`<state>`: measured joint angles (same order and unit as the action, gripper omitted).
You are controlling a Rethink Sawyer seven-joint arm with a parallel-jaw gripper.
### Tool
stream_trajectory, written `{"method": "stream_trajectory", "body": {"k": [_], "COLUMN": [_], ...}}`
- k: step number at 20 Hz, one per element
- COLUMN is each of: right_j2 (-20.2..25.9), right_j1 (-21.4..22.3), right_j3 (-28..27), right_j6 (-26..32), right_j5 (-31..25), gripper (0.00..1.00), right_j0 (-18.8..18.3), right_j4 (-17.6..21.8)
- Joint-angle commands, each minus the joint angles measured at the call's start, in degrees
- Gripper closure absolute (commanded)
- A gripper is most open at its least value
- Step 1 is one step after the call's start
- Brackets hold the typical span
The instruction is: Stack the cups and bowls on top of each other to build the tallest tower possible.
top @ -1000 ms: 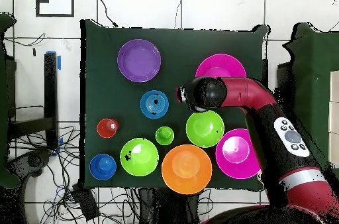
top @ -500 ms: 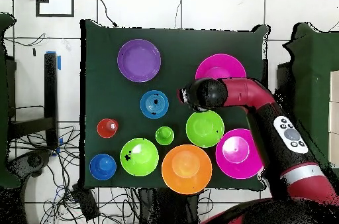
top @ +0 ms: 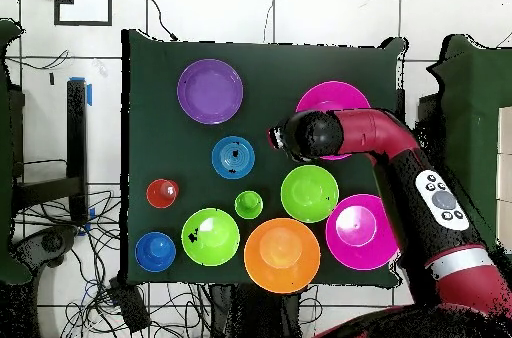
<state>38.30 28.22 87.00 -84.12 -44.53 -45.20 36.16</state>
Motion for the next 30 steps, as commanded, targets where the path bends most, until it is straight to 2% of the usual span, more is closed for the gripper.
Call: {"method": "stream_trajectory", "body": {"k": [1,9,14,30], "right_j2": [3.13,4.62,4.71,3.54], "right_j1": [3.51,5.15,4.29,2.74], "right_j3": [-2.40,-2.99,-5.03,0.55], "right_j6": [19.21,20.72,22.89,16.31], "right_j5": [-10.38,-15.52,-16.99,-3.77], "gripper": [0.00,0.00,0.00,0.00], "right_j0": [2.74,2.09,2.17,1.42], "right_j4": [2.31,2.47,4.80,13.03]}}
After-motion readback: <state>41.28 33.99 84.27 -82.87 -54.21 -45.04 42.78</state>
